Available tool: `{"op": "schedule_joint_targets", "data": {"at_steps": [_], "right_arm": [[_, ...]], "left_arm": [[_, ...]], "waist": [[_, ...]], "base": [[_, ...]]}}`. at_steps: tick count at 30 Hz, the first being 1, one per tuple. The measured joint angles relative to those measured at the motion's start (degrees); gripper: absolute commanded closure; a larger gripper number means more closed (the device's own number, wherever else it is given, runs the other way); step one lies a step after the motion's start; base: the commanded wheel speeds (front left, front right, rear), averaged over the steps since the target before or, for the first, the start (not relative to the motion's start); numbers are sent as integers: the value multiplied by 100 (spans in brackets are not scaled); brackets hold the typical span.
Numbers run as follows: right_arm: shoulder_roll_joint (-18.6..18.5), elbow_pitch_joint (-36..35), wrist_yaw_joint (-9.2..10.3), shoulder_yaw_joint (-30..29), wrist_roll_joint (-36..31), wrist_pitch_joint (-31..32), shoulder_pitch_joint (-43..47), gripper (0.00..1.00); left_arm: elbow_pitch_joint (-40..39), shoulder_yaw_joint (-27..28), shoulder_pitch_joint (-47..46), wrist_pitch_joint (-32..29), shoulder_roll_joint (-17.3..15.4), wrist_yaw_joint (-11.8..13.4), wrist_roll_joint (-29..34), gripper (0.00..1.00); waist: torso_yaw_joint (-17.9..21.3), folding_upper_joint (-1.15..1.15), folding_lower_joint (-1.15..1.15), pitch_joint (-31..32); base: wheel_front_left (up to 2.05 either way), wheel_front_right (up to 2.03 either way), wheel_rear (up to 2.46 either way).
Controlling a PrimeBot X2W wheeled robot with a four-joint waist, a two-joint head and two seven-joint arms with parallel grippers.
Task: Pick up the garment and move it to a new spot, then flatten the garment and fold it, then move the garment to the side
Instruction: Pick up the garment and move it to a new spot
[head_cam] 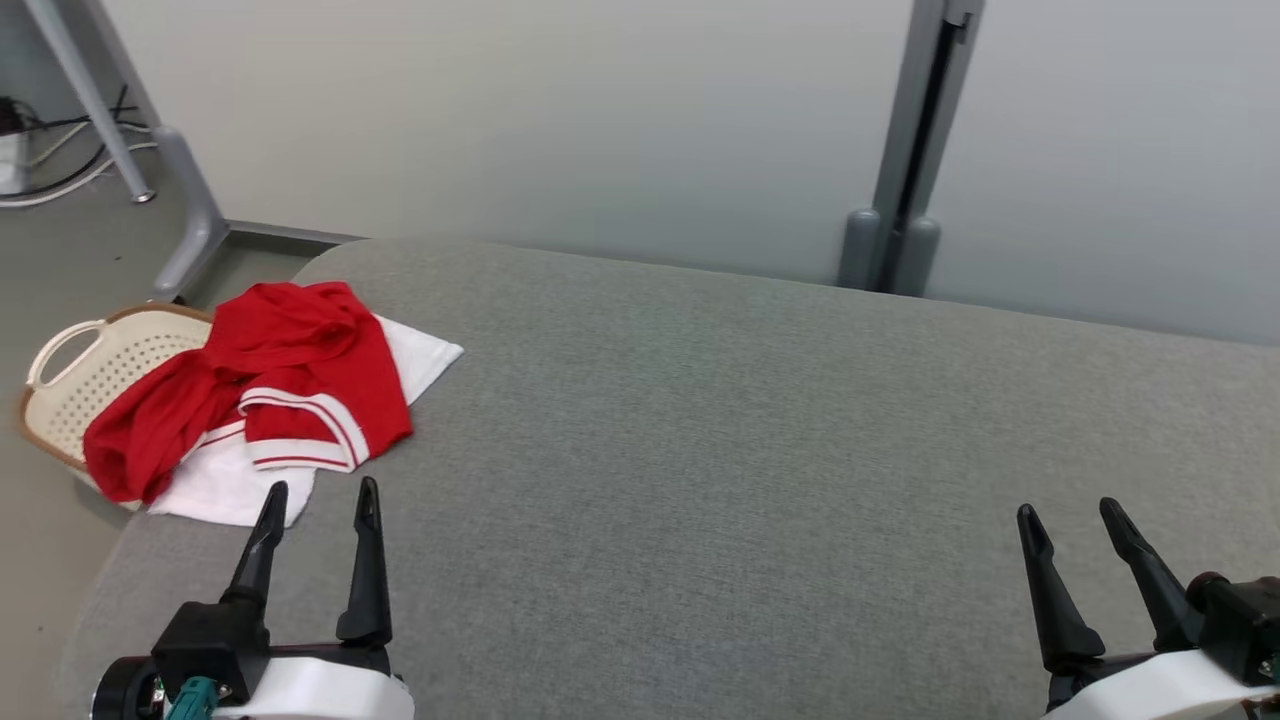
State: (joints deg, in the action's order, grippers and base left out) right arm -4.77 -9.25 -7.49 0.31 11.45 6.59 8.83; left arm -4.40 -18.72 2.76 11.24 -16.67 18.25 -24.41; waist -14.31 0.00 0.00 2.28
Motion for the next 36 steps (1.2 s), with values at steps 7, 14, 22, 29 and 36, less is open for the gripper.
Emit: {"op": "schedule_joint_targets", "data": {"at_steps": [7, 14, 22, 29, 36], "right_arm": [[63, -69, 0, 65, -5, 49, 3, 0], [113, -55, 0, 135, -5, 48, -5, 0], [131, 22, 0, 131, 9, 8, -23, 0], [132, -29, 0, 94, -22, 30, -60, 0], [-46, -300, 0, 114, -73, 222, -254, 0]], "left_arm": [[107, 157, -59, 116, -219, -62, 12, 0], [249, 234, -86, 236, -407, -322, -43, 0], [413, 218, -190, 291, -394, -428, -42, 0], [591, 221, -241, 300, -387, -492, -80, 0], [955, 323, -698, 348, -214, -613, -198, 0]], "waist": [[-723, 0, 0, 58], [-1198, 0, 0, 86], [-1230, 0, 0, 62], [-1214, 0, 0, 5], [-1080, 0, 0, -351]], "base": [[0, 0, 0], [0, 0, 0], [0, 0, 0], [0, 0, 0], [0, 0, 0]]}}
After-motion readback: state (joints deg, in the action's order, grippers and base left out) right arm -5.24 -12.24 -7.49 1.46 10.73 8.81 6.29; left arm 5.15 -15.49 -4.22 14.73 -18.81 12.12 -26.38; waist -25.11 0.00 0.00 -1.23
